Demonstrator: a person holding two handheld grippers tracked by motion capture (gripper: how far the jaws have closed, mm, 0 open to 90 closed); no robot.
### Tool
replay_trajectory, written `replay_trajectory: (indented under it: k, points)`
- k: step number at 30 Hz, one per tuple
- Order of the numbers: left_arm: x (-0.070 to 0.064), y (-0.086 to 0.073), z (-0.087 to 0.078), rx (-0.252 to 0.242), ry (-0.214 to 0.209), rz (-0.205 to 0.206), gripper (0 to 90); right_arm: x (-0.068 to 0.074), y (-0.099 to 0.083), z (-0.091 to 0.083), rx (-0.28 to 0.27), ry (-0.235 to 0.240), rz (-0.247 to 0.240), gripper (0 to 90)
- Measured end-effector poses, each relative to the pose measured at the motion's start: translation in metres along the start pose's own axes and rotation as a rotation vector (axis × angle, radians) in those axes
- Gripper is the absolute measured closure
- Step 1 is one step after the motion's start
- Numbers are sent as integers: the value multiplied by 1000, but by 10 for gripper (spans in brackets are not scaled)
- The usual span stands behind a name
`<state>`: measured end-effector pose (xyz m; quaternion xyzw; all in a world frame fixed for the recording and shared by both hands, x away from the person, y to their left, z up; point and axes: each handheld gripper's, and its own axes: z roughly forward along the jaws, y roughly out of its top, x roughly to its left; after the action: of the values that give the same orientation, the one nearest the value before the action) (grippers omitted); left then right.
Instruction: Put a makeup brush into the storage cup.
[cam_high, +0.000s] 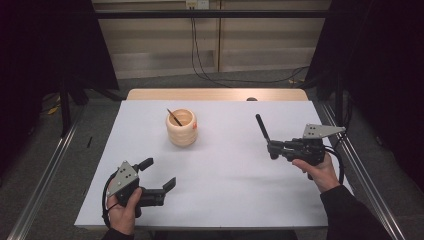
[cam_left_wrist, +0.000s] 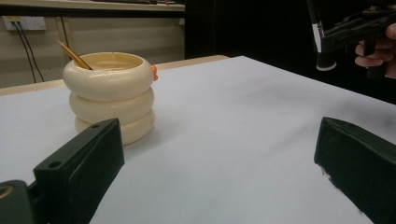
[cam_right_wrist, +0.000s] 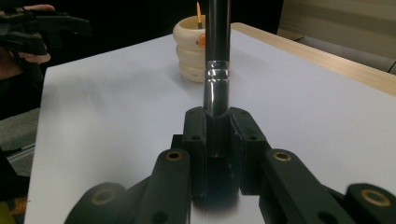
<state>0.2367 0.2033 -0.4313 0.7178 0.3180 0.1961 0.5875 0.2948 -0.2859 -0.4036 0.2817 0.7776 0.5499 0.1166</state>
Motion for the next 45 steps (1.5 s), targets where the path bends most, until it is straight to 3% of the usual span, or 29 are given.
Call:
replay_trajectory:
  k: [6, 13, 20, 29, 36, 41, 45]
  points:
    - [0, -1, -3, -9, -2, -7, 13, 14, -3, -1, 10, 41, -10, 779]
    - [0, -1, -2, -2, -2, -2, 12, 31, 0, 1, 44, 82, -55, 779]
    - [1, -2, 0, 10, -9, 0, 11, 35, 4, 8, 89, 119, -81, 779]
    - [3, -1, -1, 9, -3, 8, 11, 39, 12, 20, 177, 128, -122, 779]
    - [4, -1, -1, 13, 9, 11, 8, 45, 22, 33, 269, 108, -165, 779]
    - [5, -1, -1, 15, 6, 18, 11, 48, 27, 45, 366, 100, -196, 779]
    - [4, -1, -1, 18, 3, 13, 11, 49, 31, 53, 414, 127, -208, 779]
